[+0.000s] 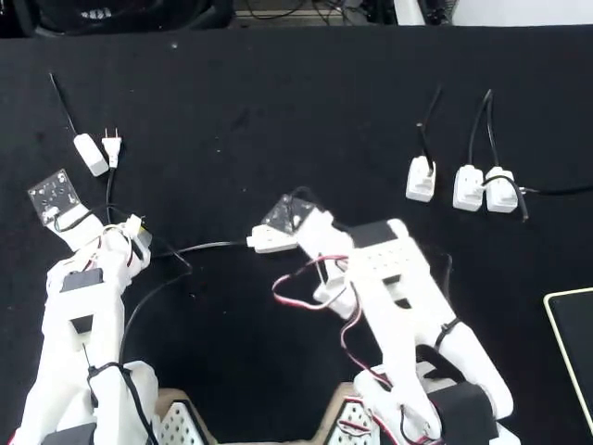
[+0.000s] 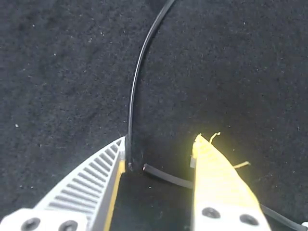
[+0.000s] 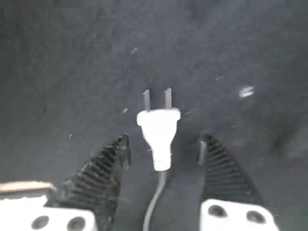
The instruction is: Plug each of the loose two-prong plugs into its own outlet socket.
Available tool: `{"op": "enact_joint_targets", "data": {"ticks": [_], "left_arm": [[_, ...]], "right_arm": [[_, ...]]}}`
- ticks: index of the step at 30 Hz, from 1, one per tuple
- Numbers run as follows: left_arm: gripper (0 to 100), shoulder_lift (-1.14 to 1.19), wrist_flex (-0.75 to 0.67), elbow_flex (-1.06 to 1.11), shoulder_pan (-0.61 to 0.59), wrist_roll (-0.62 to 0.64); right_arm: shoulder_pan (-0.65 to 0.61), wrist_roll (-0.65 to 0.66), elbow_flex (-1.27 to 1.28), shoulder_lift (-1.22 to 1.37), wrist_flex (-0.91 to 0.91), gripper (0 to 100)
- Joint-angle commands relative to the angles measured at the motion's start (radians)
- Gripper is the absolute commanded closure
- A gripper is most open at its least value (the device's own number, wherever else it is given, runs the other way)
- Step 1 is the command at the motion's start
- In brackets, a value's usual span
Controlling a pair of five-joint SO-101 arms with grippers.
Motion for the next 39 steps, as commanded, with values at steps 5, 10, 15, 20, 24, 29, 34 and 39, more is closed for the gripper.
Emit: {"op": "enact_joint_targets", "data": {"ticks": [5,10,15,20,24,29,34,39], "left_arm": [[78,-0.026,-0.012,-0.005,-0.002,0.011],[78,-0.026,-0.014,-0.005,-0.002,0.011],[78,-0.026,-0.014,-0.005,-0.002,0.011],[78,-0.026,-0.014,-0.005,-0.002,0.011],[78,-0.026,-0.014,-0.005,-0.002,0.011],[78,-0.026,-0.014,-0.005,-0.002,0.011],[78,-0.026,-0.014,-0.005,-0.002,0.011],[78,-0.026,-0.014,-0.005,-0.001,0.011]], "right_arm": [[0.104,0.137,0.042,-0.025,-0.172,82.4],[0.1,0.235,0.166,-0.025,-0.239,82.5],[0.098,0.238,0.186,-0.033,-0.222,82.5],[0.054,0.239,0.177,-0.035,-0.123,82.5],[0.011,0.238,0.174,-0.035,-0.114,82.5],[0.011,0.236,0.165,-0.035,-0.126,83.2],[0.011,0.224,0.147,-0.035,-0.12,97.2],[0.006,0.112,0.111,-0.035,-0.118,95.2]]}}
